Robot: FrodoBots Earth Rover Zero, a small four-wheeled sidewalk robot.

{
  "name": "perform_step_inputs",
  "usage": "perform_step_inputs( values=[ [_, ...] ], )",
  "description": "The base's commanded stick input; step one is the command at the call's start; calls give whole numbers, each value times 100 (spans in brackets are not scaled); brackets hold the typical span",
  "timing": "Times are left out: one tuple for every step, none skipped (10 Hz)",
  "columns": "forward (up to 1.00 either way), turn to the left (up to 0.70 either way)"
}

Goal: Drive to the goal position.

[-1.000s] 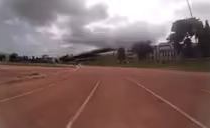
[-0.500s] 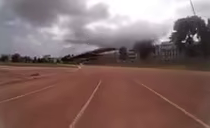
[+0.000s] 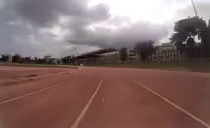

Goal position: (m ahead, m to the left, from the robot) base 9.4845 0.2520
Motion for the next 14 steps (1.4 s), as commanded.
perform_step_inputs(
  values=[
    [45,0],
    [45,0],
    [45,0],
    [45,0],
    [45,0],
    [45,0],
    [45,0],
    [45,0],
    [45,0],
    [45,0],
    [45,0],
    [45,0],
    [45,0],
    [45,0]
  ],
)
